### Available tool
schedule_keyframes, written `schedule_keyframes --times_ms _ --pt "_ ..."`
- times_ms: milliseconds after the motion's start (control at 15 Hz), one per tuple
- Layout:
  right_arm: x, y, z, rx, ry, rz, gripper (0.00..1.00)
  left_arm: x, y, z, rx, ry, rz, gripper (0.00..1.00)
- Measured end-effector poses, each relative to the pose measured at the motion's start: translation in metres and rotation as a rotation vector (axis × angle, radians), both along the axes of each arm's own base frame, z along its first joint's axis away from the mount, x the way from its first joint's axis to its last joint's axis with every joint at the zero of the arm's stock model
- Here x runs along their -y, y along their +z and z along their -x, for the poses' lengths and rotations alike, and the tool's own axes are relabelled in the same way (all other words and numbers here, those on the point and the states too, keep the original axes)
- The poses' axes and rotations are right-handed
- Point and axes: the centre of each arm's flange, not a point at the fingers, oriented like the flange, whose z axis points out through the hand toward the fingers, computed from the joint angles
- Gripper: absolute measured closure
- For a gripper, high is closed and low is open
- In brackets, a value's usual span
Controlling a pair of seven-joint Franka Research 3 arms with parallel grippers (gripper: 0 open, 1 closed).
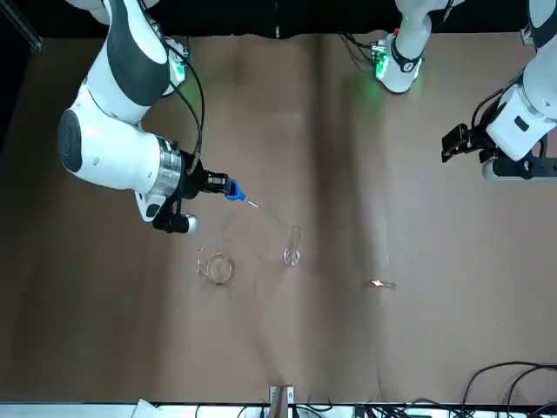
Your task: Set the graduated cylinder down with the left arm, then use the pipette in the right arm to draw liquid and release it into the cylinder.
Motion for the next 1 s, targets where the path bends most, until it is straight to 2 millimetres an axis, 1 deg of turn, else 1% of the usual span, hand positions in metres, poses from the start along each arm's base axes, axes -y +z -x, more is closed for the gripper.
schedule_keyframes --times_ms 133,267,333,600,733,867,1000 --pt "0.001 0.000 0.000 0.000 -0.001 0.001 0.93 0.000 0.000 0.000 -0.002 0.000 0.000 0.00" --pt "0.014 0.000 -0.006 0.000 -0.020 0.005 0.93 0.000 0.000 0.002 -0.008 -0.001 -0.002 0.00" --pt "0.027 -0.001 -0.011 -0.010 -0.030 0.008 0.93 0.001 0.000 0.002 -0.010 -0.004 -0.004 0.00" --pt "0.091 -0.007 -0.029 -0.033 -0.033 0.015 0.93 0.012 -0.002 0.006 -0.020 -0.044 -0.070 0.00" --pt "0.122 -0.010 -0.037 -0.014 -0.030 0.040 0.93 0.012 -0.002 0.006 -0.019 -0.045 -0.073 0.00" --pt "0.144 -0.017 -0.041 -0.001 -0.024 0.102 0.93 0.009 -0.003 0.005 -0.019 -0.040 -0.072 0.00" --pt "0.158 -0.024 -0.043 0.016 -0.007 0.191 0.93 0.010 -0.006 0.002 -0.019 -0.036 -0.049 0.00"
